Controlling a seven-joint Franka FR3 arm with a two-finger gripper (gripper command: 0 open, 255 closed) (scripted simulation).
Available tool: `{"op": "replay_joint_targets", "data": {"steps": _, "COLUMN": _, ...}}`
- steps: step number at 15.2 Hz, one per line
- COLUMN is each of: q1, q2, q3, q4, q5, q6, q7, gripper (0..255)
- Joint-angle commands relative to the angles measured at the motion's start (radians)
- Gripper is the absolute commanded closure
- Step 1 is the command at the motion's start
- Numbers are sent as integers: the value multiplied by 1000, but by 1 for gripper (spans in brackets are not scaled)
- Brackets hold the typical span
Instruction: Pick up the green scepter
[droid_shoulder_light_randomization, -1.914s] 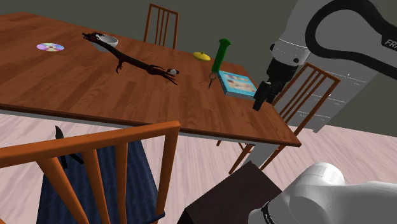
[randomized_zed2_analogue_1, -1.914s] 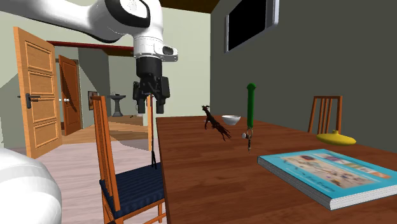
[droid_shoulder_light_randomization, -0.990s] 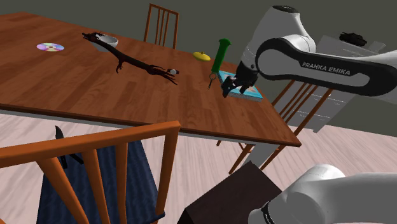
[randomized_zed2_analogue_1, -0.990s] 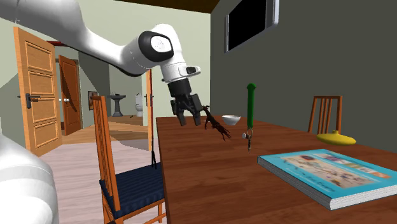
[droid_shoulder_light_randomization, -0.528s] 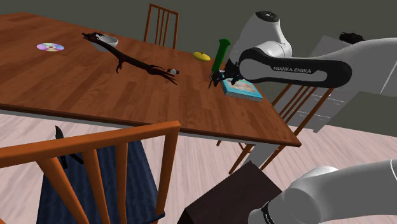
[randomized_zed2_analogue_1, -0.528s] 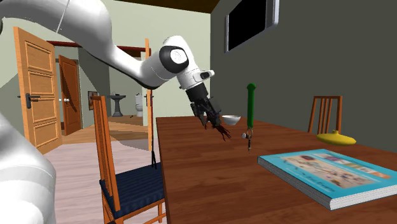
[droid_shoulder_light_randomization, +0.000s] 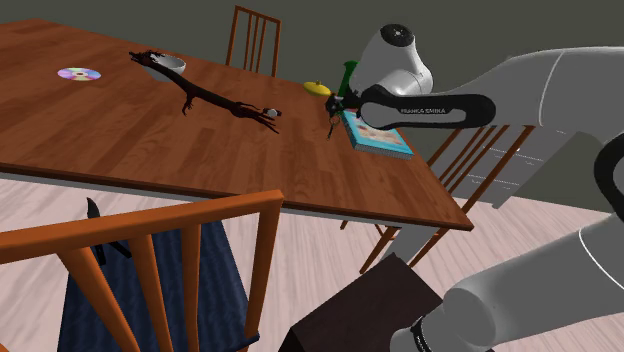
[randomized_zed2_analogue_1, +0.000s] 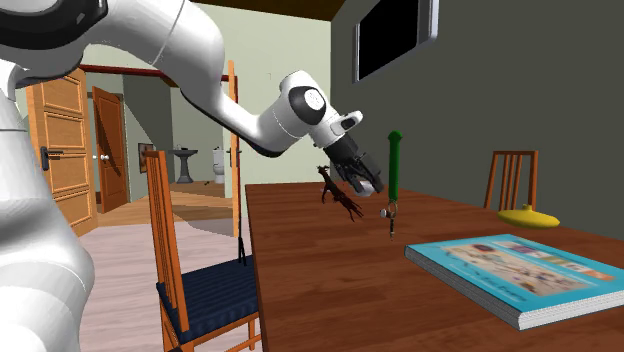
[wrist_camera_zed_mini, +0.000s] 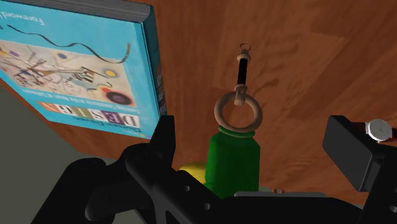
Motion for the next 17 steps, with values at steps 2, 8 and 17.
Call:
{"op": "replay_joint_targets", "data": {"steps": 2, "q1": -35, "q2": 89, "q3": 16, "q4": 94, "q5": -111, "q6": 36, "q7": 121, "gripper": 0}}
{"op": "replay_joint_targets", "data": {"steps": 8, "q1": -49, "q2": 138, "q3": 16, "q4": 101, "q5": -202, "q6": 86, "q7": 218, "gripper": 0}}
{"op": "replay_joint_targets", "data": {"steps": 17, "q1": -54, "q2": 155, "q3": 15, "q4": 76, "q5": -243, "q6": 119, "q7": 260, "gripper": 255}}
